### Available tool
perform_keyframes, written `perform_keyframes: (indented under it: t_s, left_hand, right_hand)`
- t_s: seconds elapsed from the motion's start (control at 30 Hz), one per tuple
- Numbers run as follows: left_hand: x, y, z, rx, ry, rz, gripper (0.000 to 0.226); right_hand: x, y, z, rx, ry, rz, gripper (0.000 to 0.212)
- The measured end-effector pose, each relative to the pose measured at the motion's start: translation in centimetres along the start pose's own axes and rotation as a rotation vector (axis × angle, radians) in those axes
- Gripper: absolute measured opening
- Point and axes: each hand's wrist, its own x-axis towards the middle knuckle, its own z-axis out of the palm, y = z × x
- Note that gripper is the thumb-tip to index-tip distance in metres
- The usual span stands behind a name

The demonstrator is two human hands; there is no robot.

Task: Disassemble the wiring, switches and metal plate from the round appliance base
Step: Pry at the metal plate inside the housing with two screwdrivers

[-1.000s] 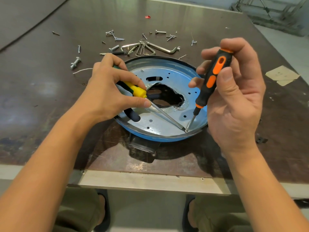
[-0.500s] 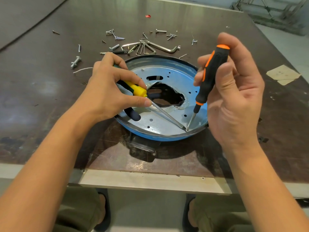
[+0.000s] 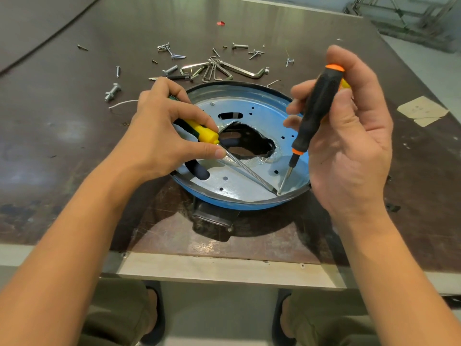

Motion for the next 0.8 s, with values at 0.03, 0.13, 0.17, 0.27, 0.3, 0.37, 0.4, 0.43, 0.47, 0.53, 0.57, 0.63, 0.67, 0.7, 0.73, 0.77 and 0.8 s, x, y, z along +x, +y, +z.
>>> perform_keyframes:
  t_s: [0.03, 0.13, 0.17, 0.27, 0.3, 0.37, 0.4, 0.43, 0.47, 0.53, 0.57, 0.63, 0.67, 0.7, 0.73, 0.77, 0.8]
  left_hand:
    - [0.01, -0.01, 0.01, 0.001, 0.0, 0.0, 0.04]
    - [0.03, -0.02, 0.0, 0.002, 0.004, -0.001, 0.041]
    - [0.03, -0.03, -0.01, 0.001, 0.003, 0.0, 0.04]
    - [0.02, -0.02, 0.01, 0.002, 0.001, -0.002, 0.041]
    - [0.02, -0.03, 0.01, 0.003, 0.001, -0.003, 0.041]
    - [0.02, -0.03, -0.01, 0.007, -0.001, -0.003, 0.041]
    - [0.01, -0.01, -0.01, 0.007, -0.001, -0.003, 0.041]
    - [0.01, 0.01, -0.03, 0.007, 0.0, -0.003, 0.041]
    - [0.0, 0.04, -0.04, 0.006, 0.001, -0.003, 0.041]
    - [0.0, 0.04, -0.06, 0.007, 0.003, -0.002, 0.041]
    - [0.0, 0.05, -0.06, 0.007, 0.003, -0.001, 0.042]
    - [0.01, 0.02, -0.04, 0.006, -0.001, 0.001, 0.042]
    - [0.01, 0.02, -0.01, 0.007, -0.002, 0.002, 0.043]
    - [0.03, 0.0, 0.0, 0.009, 0.0, 0.002, 0.043]
    - [0.02, -0.01, 0.03, 0.01, 0.004, 0.0, 0.043]
    - [0.03, -0.02, 0.03, 0.01, 0.008, -0.003, 0.043]
    - [0.03, -0.04, 0.02, 0.009, 0.01, -0.005, 0.043]
  right_hand:
    - [-0.01, -0.1, 0.13, 0.015, 0.004, 0.006, 0.026]
    - [0.06, -0.3, 0.56, -0.026, 0.003, -0.004, 0.022]
    - [0.12, -0.25, 0.53, -0.035, 0.0, -0.005, 0.024]
    - [0.29, 0.03, 0.0, 0.022, -0.013, 0.033, 0.026]
    - [0.35, 0.11, -0.12, 0.037, -0.017, 0.048, 0.03]
    - [0.38, 0.28, -0.27, 0.049, -0.011, 0.054, 0.035]
    - [0.36, 0.32, -0.31, 0.05, -0.013, 0.049, 0.037]
    - [0.32, 0.32, -0.3, 0.052, -0.018, 0.04, 0.037]
    - [0.27, 0.3, -0.25, 0.057, -0.026, 0.032, 0.035]
    - [0.19, 0.14, 0.02, 0.066, -0.029, 0.025, 0.028]
    - [0.18, 0.05, 0.16, 0.065, -0.021, 0.021, 0.023]
    - [0.23, -0.01, 0.32, 0.027, 0.009, 0.007, 0.019]
    - [0.26, 0.06, 0.3, 0.003, 0.022, 0.003, 0.021]
    - [0.27, 0.19, 0.21, -0.01, 0.03, 0.001, 0.023]
    - [0.24, 0.33, 0.1, -0.013, 0.035, 0.002, 0.025]
    - [0.18, 0.42, -0.01, -0.011, 0.037, 0.002, 0.027]
    - [0.13, 0.47, -0.06, -0.004, 0.039, 0.003, 0.029]
